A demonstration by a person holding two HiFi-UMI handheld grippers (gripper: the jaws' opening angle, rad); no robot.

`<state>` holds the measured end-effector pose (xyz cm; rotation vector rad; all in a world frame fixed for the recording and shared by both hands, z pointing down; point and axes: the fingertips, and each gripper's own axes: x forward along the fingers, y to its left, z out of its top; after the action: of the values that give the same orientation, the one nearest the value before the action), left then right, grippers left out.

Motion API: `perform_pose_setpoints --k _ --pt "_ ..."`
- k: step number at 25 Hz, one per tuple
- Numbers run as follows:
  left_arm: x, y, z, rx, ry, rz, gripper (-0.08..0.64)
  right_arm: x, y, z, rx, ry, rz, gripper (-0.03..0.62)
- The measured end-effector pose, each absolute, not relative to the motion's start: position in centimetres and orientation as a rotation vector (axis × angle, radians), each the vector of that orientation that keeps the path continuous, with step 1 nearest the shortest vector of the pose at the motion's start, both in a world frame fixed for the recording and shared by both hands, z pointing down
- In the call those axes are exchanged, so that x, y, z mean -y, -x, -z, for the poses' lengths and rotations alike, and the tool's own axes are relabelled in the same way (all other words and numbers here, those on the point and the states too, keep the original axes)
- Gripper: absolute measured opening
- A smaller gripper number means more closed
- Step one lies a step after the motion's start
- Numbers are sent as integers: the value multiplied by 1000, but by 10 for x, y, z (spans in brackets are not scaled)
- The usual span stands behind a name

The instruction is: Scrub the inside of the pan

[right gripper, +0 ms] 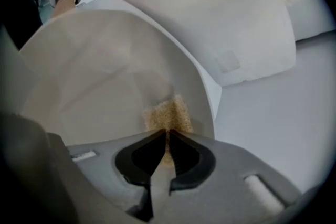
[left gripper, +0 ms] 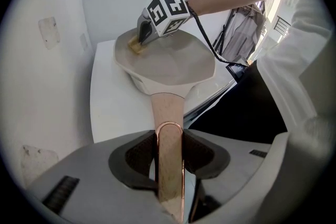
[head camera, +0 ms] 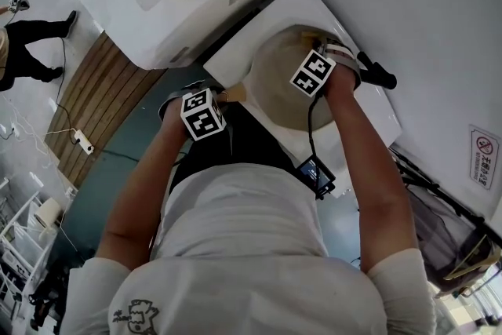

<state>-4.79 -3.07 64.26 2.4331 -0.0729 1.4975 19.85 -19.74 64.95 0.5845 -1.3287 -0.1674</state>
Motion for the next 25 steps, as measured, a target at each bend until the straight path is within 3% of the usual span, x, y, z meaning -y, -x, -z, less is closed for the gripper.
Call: perform_pose_setpoints --k 12,25 --pt "33 48 -644 73 -2430 -1508 153 194 -118 -661 1692 -496 103 26" --pt "34 49 -644 83 -2428 -1512 153 126 -58 -675 1987 -217 -204 28"
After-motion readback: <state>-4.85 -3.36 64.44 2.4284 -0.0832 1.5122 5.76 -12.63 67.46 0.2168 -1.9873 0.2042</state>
